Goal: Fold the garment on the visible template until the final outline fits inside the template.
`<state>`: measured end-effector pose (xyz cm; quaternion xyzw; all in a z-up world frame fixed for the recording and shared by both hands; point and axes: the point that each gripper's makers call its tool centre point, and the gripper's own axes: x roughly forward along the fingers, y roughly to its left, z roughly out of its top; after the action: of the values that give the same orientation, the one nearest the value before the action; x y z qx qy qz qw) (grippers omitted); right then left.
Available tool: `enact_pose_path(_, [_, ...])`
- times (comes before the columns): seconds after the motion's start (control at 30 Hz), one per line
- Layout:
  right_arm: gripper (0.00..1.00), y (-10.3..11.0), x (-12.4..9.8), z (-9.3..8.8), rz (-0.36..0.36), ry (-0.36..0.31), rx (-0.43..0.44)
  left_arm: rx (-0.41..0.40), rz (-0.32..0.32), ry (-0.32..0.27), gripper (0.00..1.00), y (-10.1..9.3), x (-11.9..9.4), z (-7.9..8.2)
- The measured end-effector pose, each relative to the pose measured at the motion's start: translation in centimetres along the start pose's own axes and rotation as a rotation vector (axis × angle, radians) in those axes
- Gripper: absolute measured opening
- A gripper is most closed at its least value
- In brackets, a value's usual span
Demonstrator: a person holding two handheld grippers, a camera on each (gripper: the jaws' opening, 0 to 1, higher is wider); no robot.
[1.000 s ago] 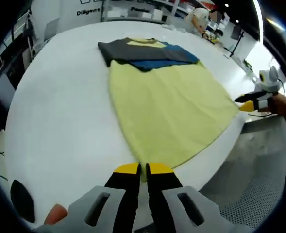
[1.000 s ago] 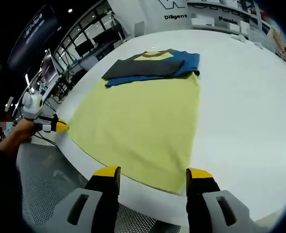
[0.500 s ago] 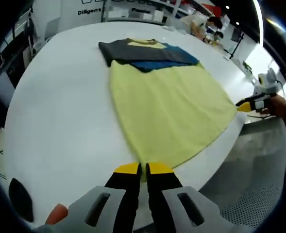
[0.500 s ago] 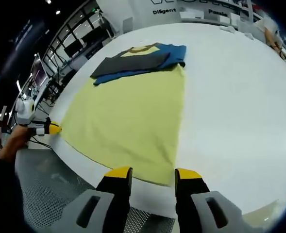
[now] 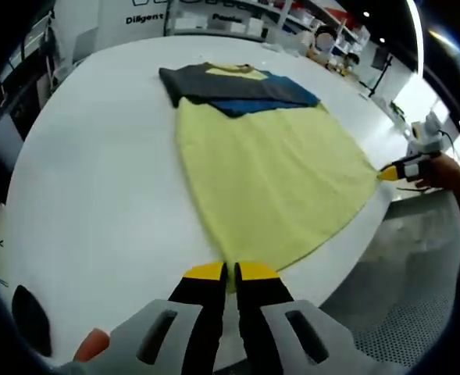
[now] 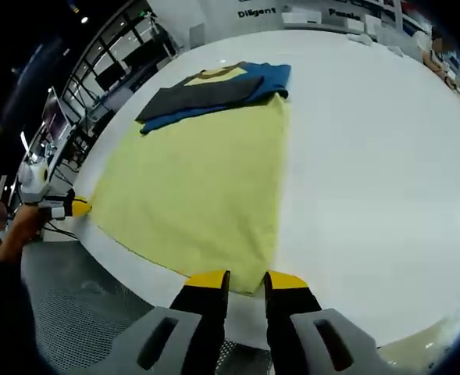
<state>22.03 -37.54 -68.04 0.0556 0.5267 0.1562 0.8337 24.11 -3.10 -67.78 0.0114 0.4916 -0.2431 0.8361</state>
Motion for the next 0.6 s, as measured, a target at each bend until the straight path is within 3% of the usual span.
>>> enact_pose_path(0.3, [0.01,0.31,0.48,-0.23,-0.013,0.023,-0.081,0.005,-0.002,0.006,0.00,-0.14,-0.06,-0.11])
enact_pose_path(0.6, [0.00,0.48,0.51,-0.17,-0.034,0.028,-0.145,0.001,0.003,0.013,0.00,0.05,-0.14,-0.21])
